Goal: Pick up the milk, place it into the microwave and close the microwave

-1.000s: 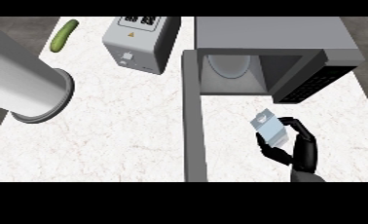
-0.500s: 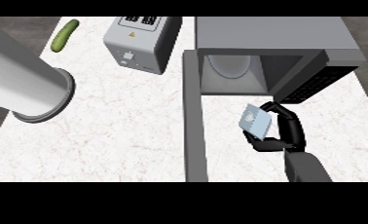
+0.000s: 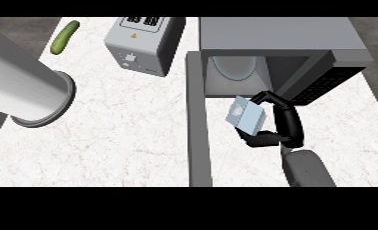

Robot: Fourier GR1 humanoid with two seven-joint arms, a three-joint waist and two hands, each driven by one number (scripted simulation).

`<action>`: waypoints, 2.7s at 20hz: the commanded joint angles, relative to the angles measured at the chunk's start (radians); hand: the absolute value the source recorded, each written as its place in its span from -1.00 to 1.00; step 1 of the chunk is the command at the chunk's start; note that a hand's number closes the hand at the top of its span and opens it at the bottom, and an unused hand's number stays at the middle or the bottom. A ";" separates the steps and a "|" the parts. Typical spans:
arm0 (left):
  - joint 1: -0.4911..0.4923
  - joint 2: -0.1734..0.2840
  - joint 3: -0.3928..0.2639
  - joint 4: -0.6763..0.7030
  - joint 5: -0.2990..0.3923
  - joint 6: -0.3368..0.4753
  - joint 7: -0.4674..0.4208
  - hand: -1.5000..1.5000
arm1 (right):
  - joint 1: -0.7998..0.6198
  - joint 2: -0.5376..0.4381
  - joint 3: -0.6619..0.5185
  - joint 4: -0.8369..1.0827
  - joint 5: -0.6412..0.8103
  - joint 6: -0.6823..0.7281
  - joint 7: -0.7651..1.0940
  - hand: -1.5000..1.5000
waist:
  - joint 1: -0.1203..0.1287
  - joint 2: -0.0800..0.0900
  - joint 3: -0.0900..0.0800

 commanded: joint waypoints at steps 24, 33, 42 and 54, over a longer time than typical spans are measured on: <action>-0.046 0.022 0.010 0.029 0.029 -0.010 0.034 -1.00 | -0.757 -0.032 -0.172 0.768 0.247 -0.382 0.133 1.00 | 0.062 0.027 0.002; -0.087 0.033 -0.020 0.089 -0.004 -0.047 0.014 -1.00 | -0.826 -0.087 -0.188 0.872 0.298 -0.595 0.088 1.00 | 0.094 0.045 0.002; -0.138 0.032 -0.055 0.108 -0.043 -0.035 0.015 -1.00 | -0.873 -0.158 -0.155 0.992 0.366 -0.662 0.101 1.00 | 0.120 0.062 0.004; -0.161 0.046 -0.052 0.148 -0.125 -0.055 -0.020 -1.00 | -0.832 -0.176 -0.136 1.021 0.400 -0.770 0.142 -1.00 | 0.132 0.070 0.007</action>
